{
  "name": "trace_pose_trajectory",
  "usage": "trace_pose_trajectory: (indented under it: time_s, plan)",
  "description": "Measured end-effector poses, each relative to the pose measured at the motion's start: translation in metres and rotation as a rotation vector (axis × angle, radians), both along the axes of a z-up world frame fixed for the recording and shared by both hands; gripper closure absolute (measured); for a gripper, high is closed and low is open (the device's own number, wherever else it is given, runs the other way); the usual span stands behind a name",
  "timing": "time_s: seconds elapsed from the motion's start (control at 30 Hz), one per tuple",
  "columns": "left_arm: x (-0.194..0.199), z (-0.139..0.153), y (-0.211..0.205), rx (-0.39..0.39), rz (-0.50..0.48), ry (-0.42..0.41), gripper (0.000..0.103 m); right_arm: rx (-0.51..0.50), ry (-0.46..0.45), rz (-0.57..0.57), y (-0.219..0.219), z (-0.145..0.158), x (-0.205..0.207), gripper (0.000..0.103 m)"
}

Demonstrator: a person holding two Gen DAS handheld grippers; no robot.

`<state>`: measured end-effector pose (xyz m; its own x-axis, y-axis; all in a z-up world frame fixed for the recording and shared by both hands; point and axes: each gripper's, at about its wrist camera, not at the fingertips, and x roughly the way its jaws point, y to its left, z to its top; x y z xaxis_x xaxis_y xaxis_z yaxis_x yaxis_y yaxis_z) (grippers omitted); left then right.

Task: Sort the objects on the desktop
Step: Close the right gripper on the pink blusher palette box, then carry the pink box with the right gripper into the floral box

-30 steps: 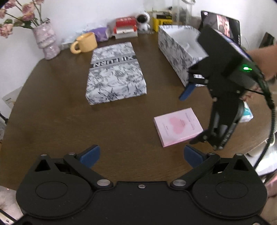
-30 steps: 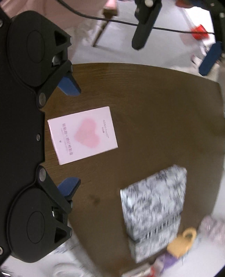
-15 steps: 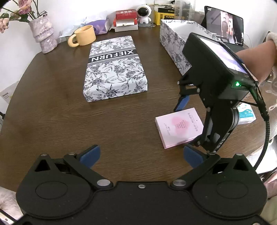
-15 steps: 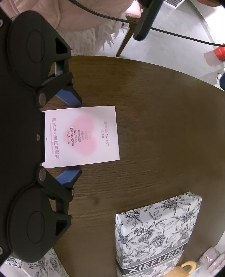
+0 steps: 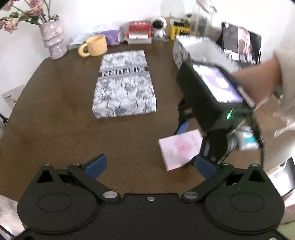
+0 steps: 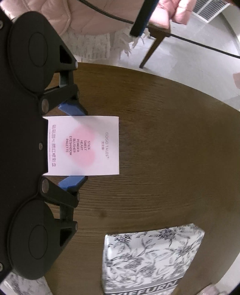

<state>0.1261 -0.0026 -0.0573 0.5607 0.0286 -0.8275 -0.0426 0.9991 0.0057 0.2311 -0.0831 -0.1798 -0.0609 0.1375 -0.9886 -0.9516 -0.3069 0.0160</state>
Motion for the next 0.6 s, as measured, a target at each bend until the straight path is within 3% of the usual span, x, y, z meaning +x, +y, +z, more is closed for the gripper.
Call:
trace_pose_trajectory:
  time_s: [0.23,0.47,0.6]
  plan:
    - [0.009,0.040,0.005,-0.088,0.025,-0.062,0.000,0.054,-0.010,-0.011,-0.008,0.030,0.012,0.034]
    - [0.059,0.082,0.000,-0.136,-0.012,-0.099,0.000,0.159,-0.038,-0.080,-0.009,0.117,0.055,0.034]
    - [0.098,0.091,-0.007,-0.139,-0.058,-0.106,0.000,0.190,-0.106,-0.169,-0.028,0.160,0.096,0.034]
